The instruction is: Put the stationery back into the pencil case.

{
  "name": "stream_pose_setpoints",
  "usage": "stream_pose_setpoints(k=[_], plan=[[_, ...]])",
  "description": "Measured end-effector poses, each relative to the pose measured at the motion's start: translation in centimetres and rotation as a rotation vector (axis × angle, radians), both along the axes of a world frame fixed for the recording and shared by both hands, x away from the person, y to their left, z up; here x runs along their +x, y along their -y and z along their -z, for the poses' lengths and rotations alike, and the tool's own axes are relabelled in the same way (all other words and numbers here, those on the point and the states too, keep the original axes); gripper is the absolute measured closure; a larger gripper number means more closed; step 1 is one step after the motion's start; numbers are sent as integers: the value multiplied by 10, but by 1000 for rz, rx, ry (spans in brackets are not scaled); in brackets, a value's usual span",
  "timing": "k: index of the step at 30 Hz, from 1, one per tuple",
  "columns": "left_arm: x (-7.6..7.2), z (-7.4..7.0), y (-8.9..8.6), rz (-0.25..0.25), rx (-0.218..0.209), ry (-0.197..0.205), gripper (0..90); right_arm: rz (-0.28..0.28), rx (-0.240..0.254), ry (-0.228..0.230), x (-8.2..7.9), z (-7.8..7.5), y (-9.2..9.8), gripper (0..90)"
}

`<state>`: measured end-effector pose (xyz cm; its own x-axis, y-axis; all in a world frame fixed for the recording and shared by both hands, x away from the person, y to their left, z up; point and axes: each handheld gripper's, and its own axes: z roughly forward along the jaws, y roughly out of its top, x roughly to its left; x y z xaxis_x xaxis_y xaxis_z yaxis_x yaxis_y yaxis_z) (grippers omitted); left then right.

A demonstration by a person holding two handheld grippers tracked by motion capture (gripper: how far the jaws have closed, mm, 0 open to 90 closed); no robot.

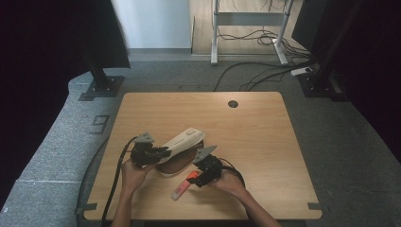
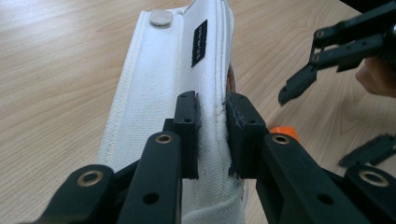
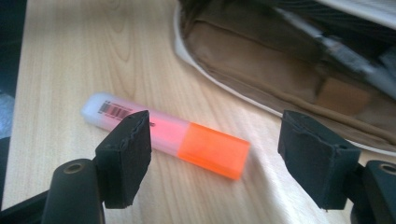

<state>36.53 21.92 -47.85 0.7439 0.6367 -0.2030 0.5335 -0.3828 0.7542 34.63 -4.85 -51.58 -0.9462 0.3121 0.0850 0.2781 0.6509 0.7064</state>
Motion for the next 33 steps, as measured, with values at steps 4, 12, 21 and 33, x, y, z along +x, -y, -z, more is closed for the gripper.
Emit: stream_pose_setpoints(k=[4, 12, 21, 33], plan=[[0, 0, 0, 0, 1, 0, 753, -31, -3, -8, -2, 4, -8, 252], [0, 0, 0, 4, 5, 1, 752, -93, -39, -16, -4, 13, -18, 251], [0, 0, 1, 6, 4, 1, 750, -130, -82, -4, -10, 22, -15, 308], [0, 1, 1, 11, 7, -2, 748, -169, -106, 47, -21, 19, -9, 593]])
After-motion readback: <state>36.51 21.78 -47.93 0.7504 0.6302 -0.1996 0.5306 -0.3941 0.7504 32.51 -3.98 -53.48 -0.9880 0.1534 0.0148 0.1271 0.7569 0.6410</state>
